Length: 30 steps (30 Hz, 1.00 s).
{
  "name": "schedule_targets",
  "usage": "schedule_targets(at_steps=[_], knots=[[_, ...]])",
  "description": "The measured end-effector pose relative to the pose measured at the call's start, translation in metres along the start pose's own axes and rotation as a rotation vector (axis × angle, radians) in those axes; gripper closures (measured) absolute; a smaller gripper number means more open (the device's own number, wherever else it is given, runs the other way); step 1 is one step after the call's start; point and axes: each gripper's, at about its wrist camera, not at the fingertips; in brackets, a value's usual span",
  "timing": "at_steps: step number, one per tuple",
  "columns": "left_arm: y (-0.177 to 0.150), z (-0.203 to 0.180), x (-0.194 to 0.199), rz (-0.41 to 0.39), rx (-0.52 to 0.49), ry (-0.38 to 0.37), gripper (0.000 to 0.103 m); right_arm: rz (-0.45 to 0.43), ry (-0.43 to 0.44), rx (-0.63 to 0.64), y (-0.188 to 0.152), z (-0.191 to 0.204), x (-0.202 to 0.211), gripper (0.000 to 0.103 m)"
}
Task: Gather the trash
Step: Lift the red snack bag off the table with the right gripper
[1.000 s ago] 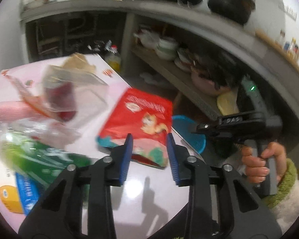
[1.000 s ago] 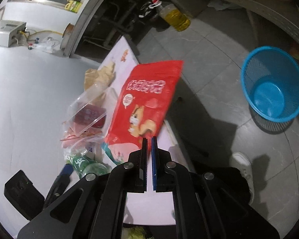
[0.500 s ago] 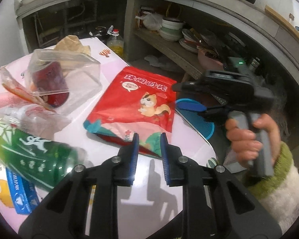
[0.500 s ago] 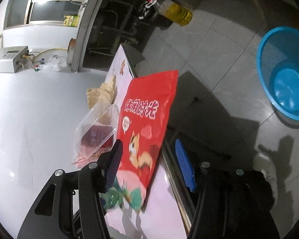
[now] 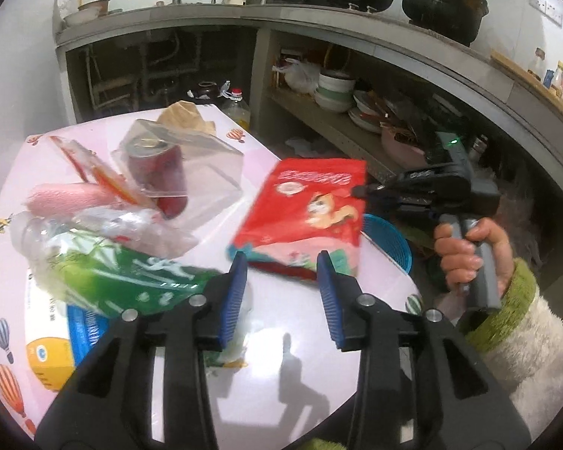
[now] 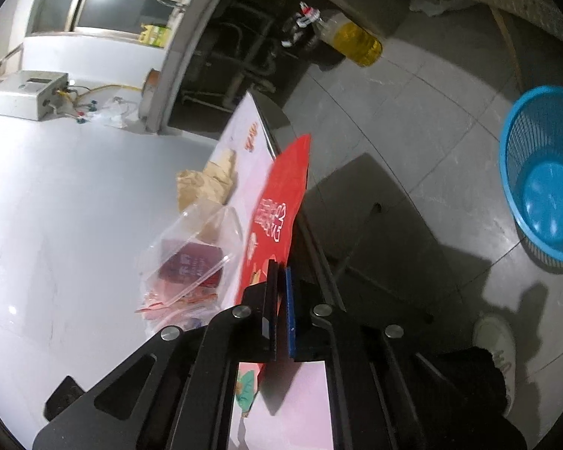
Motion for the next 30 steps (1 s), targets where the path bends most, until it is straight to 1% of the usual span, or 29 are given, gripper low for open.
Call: schedule_targets(at_steps=[2,4,7,9,11,12,15,17,20,22,24,25,28,30], knots=[[-0.004,0.002,0.003,0.001,0.003,0.0,0.066,-0.014,0.033,-0.018,0.003,0.0,0.013,0.099],[-0.008,0.0,0.002,0.013,0.009,-0.011,0.066,-0.023,0.041,0.005,0.002,0.006,0.026,0.099],[-0.006,-0.011,-0.009,0.022,0.003,-0.042,0.067,-0.016,0.026,0.065,-0.004,0.02,0.036,0.099],[-0.003,-0.022,-0.021,0.016,-0.024,-0.055,0.067,-0.013,0.003,0.116,-0.01,0.03,0.043,0.099],[-0.002,-0.035,-0.041,0.051,-0.061,-0.033,0.069,-0.009,-0.012,0.135,-0.015,0.032,0.05,0.099],[-0.003,-0.038,-0.051,0.074,-0.066,-0.037,0.075,-0.008,-0.018,0.13,-0.018,0.031,0.054,0.099],[-0.011,-0.045,-0.081,0.169,-0.061,-0.044,0.083,-0.013,-0.014,0.101,-0.022,0.023,0.064,0.099],[-0.019,-0.049,-0.096,0.217,-0.065,-0.054,0.085,-0.021,0.01,0.077,-0.027,0.018,0.068,0.099],[-0.029,-0.047,-0.109,0.277,-0.029,-0.075,0.088,-0.013,0.03,0.055,-0.034,0.014,0.065,0.099],[-0.033,-0.045,-0.111,0.28,-0.015,-0.077,0.089,0.0,0.03,0.05,-0.037,0.014,0.058,0.099],[-0.032,-0.044,-0.111,0.28,-0.007,-0.085,0.089,0.017,0.037,0.053,-0.041,0.016,0.049,0.095],[-0.033,-0.044,-0.11,0.282,0.001,-0.089,0.089,0.024,0.038,0.055,-0.043,0.017,0.044,0.095],[-0.036,-0.04,-0.11,0.286,0.027,-0.095,0.093,0.035,0.053,0.054,-0.046,0.019,0.037,0.094],[-0.036,-0.039,-0.109,0.287,0.032,-0.097,0.094,0.049,0.035,0.07,-0.05,0.022,0.031,0.093]])
Point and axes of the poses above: each gripper's, at about its wrist camera, not at the fingertips, and x roughly against the way its jaws point, z to its left, y to its top, and after that the axes turned 8 degrees about -z, right-handed
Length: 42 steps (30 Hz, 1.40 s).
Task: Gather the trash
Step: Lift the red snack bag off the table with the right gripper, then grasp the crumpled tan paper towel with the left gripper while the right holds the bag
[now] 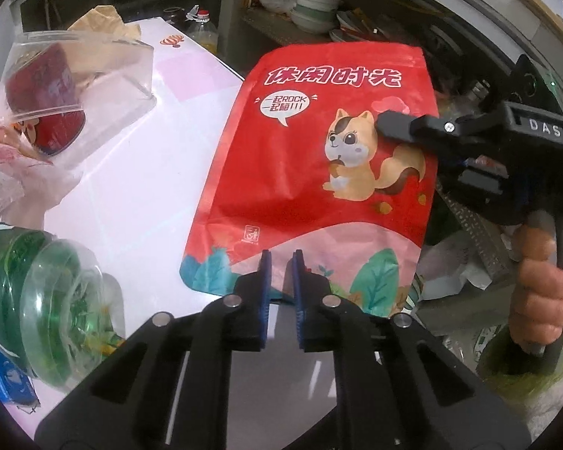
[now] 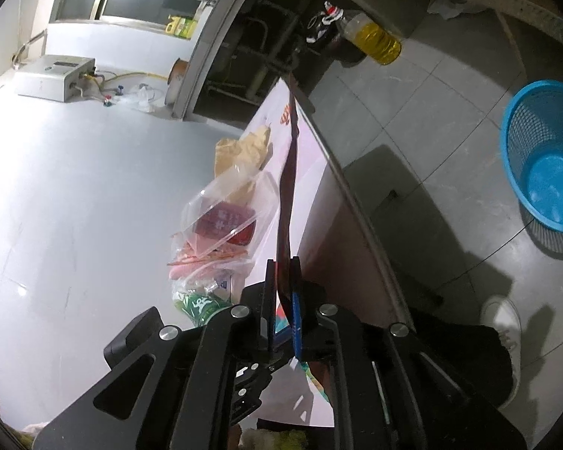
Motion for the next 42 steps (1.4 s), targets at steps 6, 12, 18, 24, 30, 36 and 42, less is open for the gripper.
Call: schedule_targets(at_steps=[6,12,18,24,30,36,42], knots=[[-0.001,-0.001,0.0,-0.006,-0.003,-0.003,0.094,0.001,-0.081,0.086,-0.011,0.015,-0.006,0.092],[-0.002,-0.001,0.005,-0.021,-0.016,-0.002,0.093,-0.016,-0.148,0.139,-0.011,0.026,-0.006,0.099],[0.028,0.004,0.062,-0.139,-0.056,0.008,0.064,-0.026,-0.146,0.143,-0.006,0.029,-0.001,0.1],[0.111,0.044,0.121,-0.248,-0.099,0.085,0.016,-0.038,-0.117,0.152,0.0,0.029,-0.001,0.1],[0.204,0.102,0.072,-0.061,-0.19,0.226,0.012,-0.026,-0.087,0.156,0.006,0.029,-0.007,0.1],[0.255,0.185,-0.03,0.226,-0.029,0.311,0.012,-0.01,-0.074,0.162,0.013,0.028,-0.013,0.1],[0.256,0.234,-0.093,0.376,0.094,0.342,0.012,0.001,-0.071,0.151,0.018,0.022,-0.015,0.1]])
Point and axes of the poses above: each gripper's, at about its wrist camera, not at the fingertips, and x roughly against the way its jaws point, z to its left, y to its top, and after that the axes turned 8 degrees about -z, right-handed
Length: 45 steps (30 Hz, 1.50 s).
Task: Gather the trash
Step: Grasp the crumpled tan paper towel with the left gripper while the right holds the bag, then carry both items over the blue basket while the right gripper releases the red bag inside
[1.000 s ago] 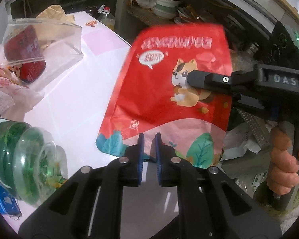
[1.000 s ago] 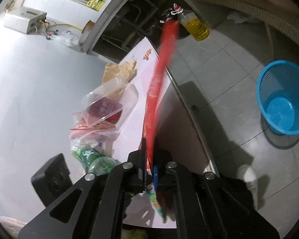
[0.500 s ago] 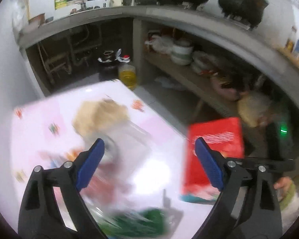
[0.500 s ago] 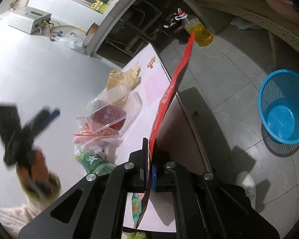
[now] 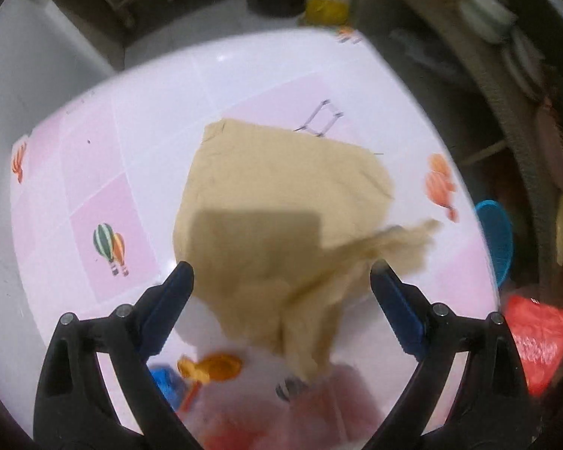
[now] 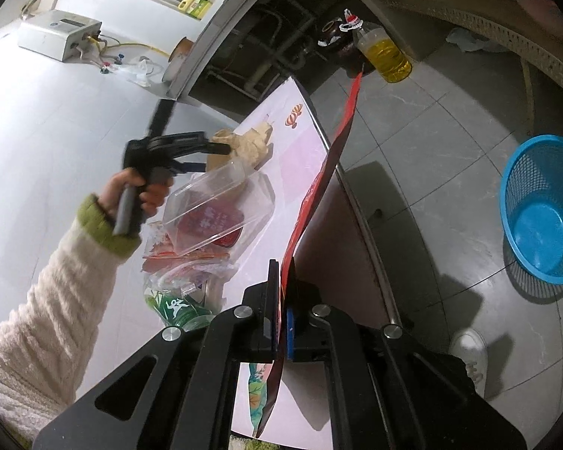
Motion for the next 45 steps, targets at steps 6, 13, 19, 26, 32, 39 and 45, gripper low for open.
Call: schedule_targets(at_steps=[6,13,19,26,32,39,45], knots=[[0.01,0.011,-0.026,0.067,0.046,-0.016,0.041,0.01,0.002,-0.01,0.001,-0.006,-0.001,0.1],[0.003,0.012,-0.03,0.048,0.029,-0.035,0.081,0.009,0.01,-0.031,0.003,-0.01,-0.002,0.1],[0.005,0.029,-0.003,-0.043,0.073,-0.041,0.102,-0.004,0.024,-0.034,0.004,-0.009,0.0,0.1],[-0.009,0.042,0.059,-0.237,0.098,0.047,0.103,-0.054,0.031,-0.026,0.007,-0.004,0.013,0.1],[-0.022,0.028,0.124,-0.418,0.072,0.06,0.103,-0.108,0.031,-0.018,0.009,0.001,0.033,0.1],[-0.056,-0.019,0.202,-0.584,-0.018,-0.005,0.103,-0.189,0.01,-0.025,0.01,-0.001,0.065,0.1],[-0.083,-0.104,0.226,-0.599,-0.163,-0.176,0.103,-0.266,-0.027,-0.062,0.009,-0.013,0.097,0.1]])
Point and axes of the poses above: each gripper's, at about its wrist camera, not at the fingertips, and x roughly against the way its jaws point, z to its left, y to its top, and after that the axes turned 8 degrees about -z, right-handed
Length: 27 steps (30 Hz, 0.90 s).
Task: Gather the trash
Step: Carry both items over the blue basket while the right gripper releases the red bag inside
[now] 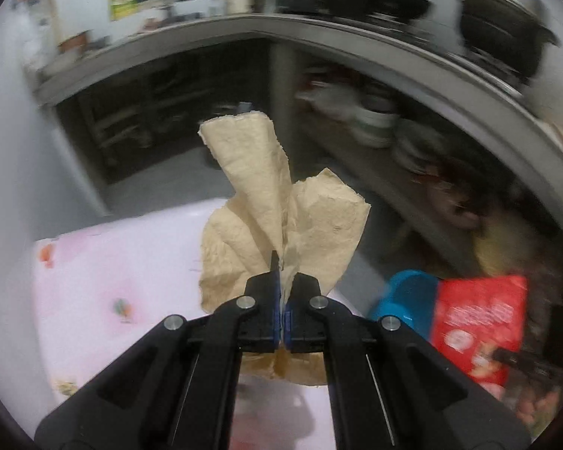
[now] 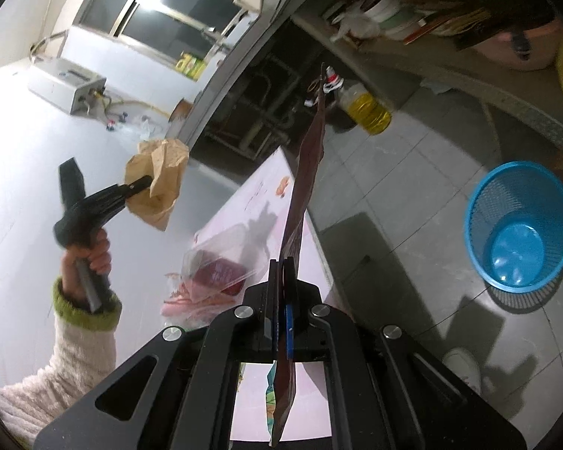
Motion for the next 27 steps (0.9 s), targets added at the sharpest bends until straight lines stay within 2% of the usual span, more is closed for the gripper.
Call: schedule_targets(at_steps=[5,8,12,14,19,22,27], knots=[[-0.013,-0.078,-0.01,0.045,-0.093,-0.152,0.103,-0.052,-0.039,-0.026,0.001,-0.014,0.023,0.1],[-0.022,-0.124,-0.029,0.109,-0.116,-0.241,0.103,-0.077,-0.056,-0.065,0.001,-0.031,0.032,0.1],[-0.038,-0.175,-0.06,0.183,-0.154,-0.315,0.103,-0.101,-0.083,-0.131,-0.003,-0.058,0.039,0.1],[-0.046,-0.2,-0.08,0.245,-0.15,-0.358,0.103,-0.111,-0.102,-0.166,-0.005,-0.074,0.042,0.1],[-0.07,-0.243,-0.126,0.354,-0.149,-0.394,0.103,-0.14,-0.156,-0.279,-0.008,-0.126,0.046,0.1],[-0.089,-0.262,-0.168,0.449,-0.116,-0.409,0.103,-0.142,-0.18,-0.365,-0.009,-0.165,0.038,0.1],[-0.114,-0.281,-0.245,0.601,-0.045,-0.387,0.103,-0.132,-0.216,-0.452,-0.01,-0.213,0.013,0.1]])
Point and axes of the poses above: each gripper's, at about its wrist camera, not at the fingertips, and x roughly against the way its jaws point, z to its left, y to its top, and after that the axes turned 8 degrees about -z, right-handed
